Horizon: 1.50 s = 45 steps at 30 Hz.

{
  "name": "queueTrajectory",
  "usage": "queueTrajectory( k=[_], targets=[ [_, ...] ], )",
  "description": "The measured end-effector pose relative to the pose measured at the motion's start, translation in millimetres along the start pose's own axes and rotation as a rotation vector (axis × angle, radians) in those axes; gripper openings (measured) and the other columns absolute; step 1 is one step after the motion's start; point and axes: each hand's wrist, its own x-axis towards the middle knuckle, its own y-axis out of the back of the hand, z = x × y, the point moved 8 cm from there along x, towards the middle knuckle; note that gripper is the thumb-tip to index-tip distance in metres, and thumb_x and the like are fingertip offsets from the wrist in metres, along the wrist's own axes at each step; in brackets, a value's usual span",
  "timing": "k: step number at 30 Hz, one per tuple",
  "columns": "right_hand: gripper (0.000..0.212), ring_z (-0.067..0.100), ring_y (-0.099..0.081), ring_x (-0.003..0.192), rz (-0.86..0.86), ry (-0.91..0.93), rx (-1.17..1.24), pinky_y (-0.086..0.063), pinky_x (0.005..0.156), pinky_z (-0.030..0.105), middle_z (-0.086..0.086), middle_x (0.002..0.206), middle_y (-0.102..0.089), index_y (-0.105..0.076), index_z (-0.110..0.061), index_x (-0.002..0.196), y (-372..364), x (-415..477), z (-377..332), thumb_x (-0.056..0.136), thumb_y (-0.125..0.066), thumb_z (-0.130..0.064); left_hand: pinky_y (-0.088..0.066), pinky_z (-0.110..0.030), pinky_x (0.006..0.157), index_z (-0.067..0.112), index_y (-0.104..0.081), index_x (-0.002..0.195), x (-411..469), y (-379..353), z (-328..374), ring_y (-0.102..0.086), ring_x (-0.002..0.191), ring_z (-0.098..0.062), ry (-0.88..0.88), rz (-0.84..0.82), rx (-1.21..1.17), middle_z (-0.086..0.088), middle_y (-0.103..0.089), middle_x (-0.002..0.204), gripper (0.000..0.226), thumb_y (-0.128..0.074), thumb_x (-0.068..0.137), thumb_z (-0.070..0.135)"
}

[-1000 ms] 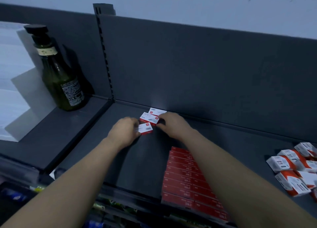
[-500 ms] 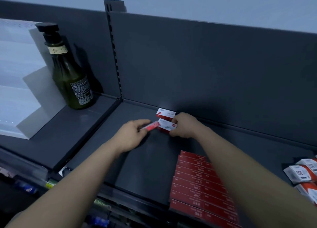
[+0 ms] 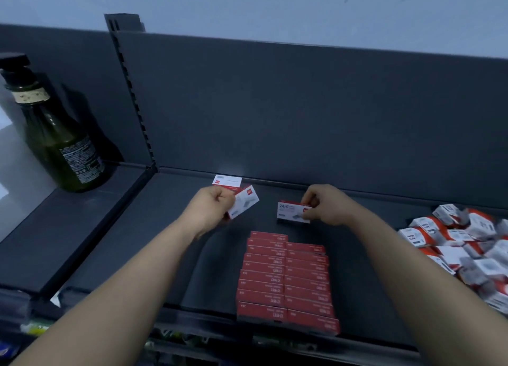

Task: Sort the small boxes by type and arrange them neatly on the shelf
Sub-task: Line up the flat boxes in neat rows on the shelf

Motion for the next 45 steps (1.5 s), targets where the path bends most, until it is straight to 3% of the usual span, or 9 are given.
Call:
queueTrajectory(
  k=[2, 4, 8, 18, 27, 30, 33, 36, 45],
  targets=[
    [0.019, 0.016, -0.065, 0.081, 0.034, -0.006, 0.042, -0.055, 0.073, 0.033, 0.000, 0.089, -0.068, -0.062, -0.021, 0.084, 13, -14, 14, 0.076, -0.078, -0.014, -0.042, -0.019, 0.057, 0.015, -0.067, 0.088, 1, -14, 17, -0.049, 0.059, -0.011, -0.104, -0.017, 0.173, 0.001, -0.060, 0.075, 0.010, -0.058, 0.092, 0.017],
    [0.019, 0.018, -0.067, 0.080, 0.066, -0.005, 0.093, -0.056, 0.077, 0.038, -0.001, 0.085, -0.071, -0.064, -0.022, 0.081, 24, -29, 27, 0.074, -0.079, -0.013, -0.042, -0.012, 0.058, 0.018, -0.068, 0.096, 0, -33, 34, -0.056, 0.066, -0.005, -0.178, -0.065, 0.249, 0.005, -0.065, 0.083, 0.009, -0.060, 0.092, 0.019],
    [0.017, 0.027, -0.069, 0.082, 0.119, -0.019, 0.151, -0.055, 0.076, 0.042, 0.002, 0.080, -0.073, -0.070, -0.021, 0.078, 39, -56, 50, 0.070, -0.082, -0.012, -0.050, -0.028, 0.085, 0.017, -0.071, 0.108, -5, -75, 59, -0.063, 0.095, -0.010, -0.268, -0.176, 0.374, 0.005, -0.069, 0.105, 0.021, -0.064, 0.089, 0.023],
    [0.016, 0.021, -0.067, 0.077, 0.120, -0.073, 0.209, -0.055, 0.073, 0.040, 0.001, 0.080, -0.072, -0.073, -0.023, 0.078, 38, -87, 75, 0.070, -0.081, -0.012, -0.049, -0.026, 0.086, 0.030, -0.070, 0.110, -17, -129, 50, -0.063, 0.092, -0.004, -0.185, -0.513, 0.609, 0.012, -0.069, 0.105, 0.022, -0.062, 0.090, 0.033],
    [0.015, 0.015, -0.061, 0.072, 0.226, -0.028, 0.369, -0.049, 0.072, 0.033, 0.008, 0.084, -0.072, -0.072, -0.019, 0.083, 58, -86, 54, 0.074, -0.080, -0.010, -0.049, -0.027, 0.091, 0.032, -0.071, 0.105, -23, -118, 44, -0.064, 0.090, -0.001, -0.194, -0.590, 0.620, 0.017, -0.070, 0.098, 0.019, -0.057, 0.093, 0.031],
    [0.013, 0.012, -0.056, 0.065, 0.232, -0.034, 0.220, -0.044, 0.059, 0.025, 0.001, 0.077, -0.068, -0.070, -0.020, 0.079, 47, -75, 47, 0.074, -0.078, -0.010, -0.047, -0.026, 0.092, 0.028, -0.068, 0.111, -19, -115, 44, -0.061, 0.096, -0.003, -0.217, -0.546, 0.617, 0.012, -0.068, 0.107, 0.021, -0.056, 0.094, 0.027],
    [0.011, 0.011, -0.060, 0.072, 0.200, -0.026, 0.064, -0.043, 0.058, 0.018, -0.004, 0.081, -0.068, -0.070, -0.020, 0.084, 23, -64, 38, 0.077, -0.074, -0.012, -0.041, -0.021, 0.093, 0.022, -0.061, 0.123, -13, -102, 44, -0.056, 0.108, -0.007, -0.236, -0.425, 0.591, 0.006, -0.062, 0.124, 0.029, -0.055, 0.094, 0.024],
    [0.014, 0.015, -0.065, 0.084, 0.059, 0.000, 0.093, -0.049, 0.071, 0.020, -0.001, 0.090, -0.070, -0.070, -0.015, 0.093, 2, -60, 33, 0.080, -0.072, -0.009, -0.036, -0.019, 0.098, 0.021, -0.052, 0.134, -16, -98, 39, -0.051, 0.121, -0.009, -0.235, -0.429, 0.547, 0.007, -0.055, 0.135, 0.039, -0.054, 0.095, 0.025],
    [0.033, 0.014, -0.067, 0.097, -0.163, 0.014, 0.177, -0.053, 0.090, 0.029, 0.000, 0.101, -0.073, -0.069, -0.017, 0.101, -12, -60, 29, 0.081, -0.057, 0.005, -0.043, -0.020, 0.089, 0.026, -0.065, 0.119, -22, -107, 33, -0.059, 0.101, -0.003, -0.250, -0.498, 0.561, 0.011, -0.065, 0.117, 0.026, -0.054, 0.095, 0.029]
  ],
)
